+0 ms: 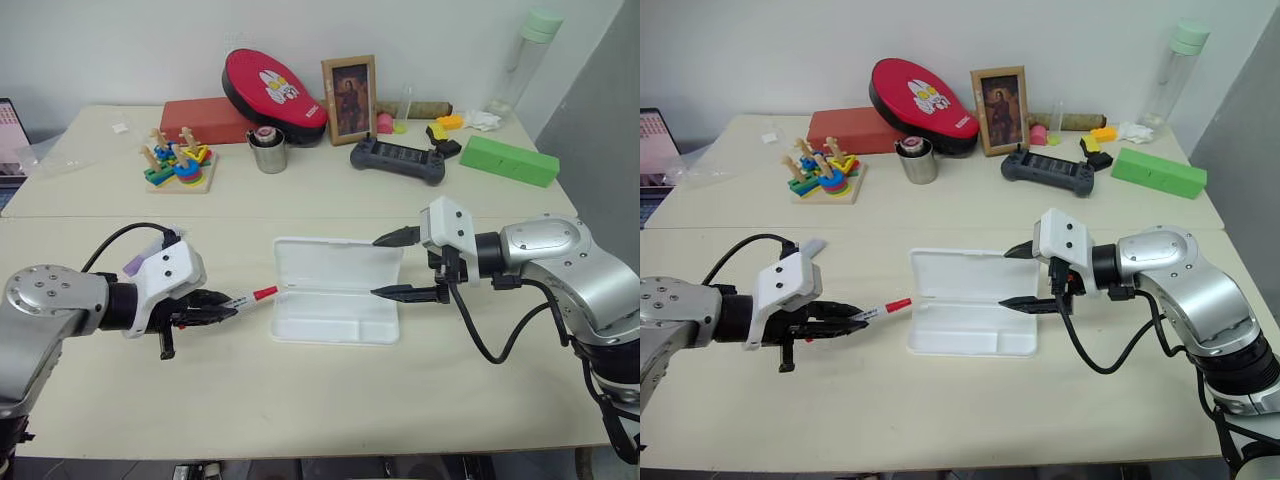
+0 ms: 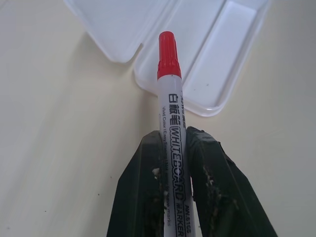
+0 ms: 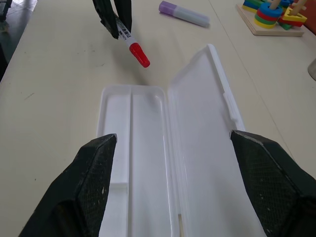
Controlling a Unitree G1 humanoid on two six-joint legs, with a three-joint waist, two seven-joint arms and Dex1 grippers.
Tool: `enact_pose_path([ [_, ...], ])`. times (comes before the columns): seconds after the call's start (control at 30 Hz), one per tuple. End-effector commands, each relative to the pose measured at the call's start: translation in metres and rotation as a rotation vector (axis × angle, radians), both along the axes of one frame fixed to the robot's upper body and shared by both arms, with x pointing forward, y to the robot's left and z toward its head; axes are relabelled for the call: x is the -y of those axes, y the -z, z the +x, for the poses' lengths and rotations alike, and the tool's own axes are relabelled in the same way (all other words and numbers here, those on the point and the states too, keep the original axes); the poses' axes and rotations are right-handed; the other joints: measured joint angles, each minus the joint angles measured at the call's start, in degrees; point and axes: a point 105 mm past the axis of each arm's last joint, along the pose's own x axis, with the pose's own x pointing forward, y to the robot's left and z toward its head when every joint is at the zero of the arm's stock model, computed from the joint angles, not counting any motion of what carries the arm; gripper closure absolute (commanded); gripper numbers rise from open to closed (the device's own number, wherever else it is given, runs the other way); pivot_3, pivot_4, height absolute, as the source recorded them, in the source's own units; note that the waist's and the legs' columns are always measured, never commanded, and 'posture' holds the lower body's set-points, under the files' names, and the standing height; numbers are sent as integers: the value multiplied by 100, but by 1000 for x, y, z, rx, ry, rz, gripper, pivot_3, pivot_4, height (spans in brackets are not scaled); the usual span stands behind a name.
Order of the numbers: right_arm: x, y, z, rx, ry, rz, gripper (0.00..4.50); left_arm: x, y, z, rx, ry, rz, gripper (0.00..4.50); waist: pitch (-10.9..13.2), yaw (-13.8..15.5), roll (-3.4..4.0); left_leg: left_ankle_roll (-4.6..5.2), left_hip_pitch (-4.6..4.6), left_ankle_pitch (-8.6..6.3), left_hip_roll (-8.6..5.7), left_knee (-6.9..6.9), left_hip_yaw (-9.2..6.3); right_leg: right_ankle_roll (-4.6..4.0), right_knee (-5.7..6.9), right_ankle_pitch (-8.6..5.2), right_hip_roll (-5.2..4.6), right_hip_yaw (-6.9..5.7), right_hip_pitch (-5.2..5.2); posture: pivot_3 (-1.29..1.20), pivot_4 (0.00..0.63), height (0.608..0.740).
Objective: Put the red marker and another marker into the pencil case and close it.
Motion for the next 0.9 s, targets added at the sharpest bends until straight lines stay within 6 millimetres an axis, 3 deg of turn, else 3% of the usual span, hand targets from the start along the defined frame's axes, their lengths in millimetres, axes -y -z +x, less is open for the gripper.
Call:
enact_pose_path([
  [0.03,4,-13,4,54,15,17,659,8,-6,4,67,42,43,4067,0,2,0,0,0,0,0,2,0,1,0,1,0,0,1,0,150,740],
  [0.2,5,-15,6,66,13,10,659,61,-2,22,187,279,-7,4067,-1,77,4,1,0,1,-1,4,-2,1,3,1,1,-2,1,0,150,740],
  [0.33,7,-16,6,66,15,4,659,82,2,31,206,360,-18,4067,-1,84,3,1,-1,1,-1,4,-1,2,1,2,2,0,3,0,150,740],
  [0.9,13,-17,3,66,35,-7,659,129,35,45,251,489,-39,4067,-1,75,3,2,-1,1,0,1,-7,2,5,2,6,-5,3,0,150,740],
])
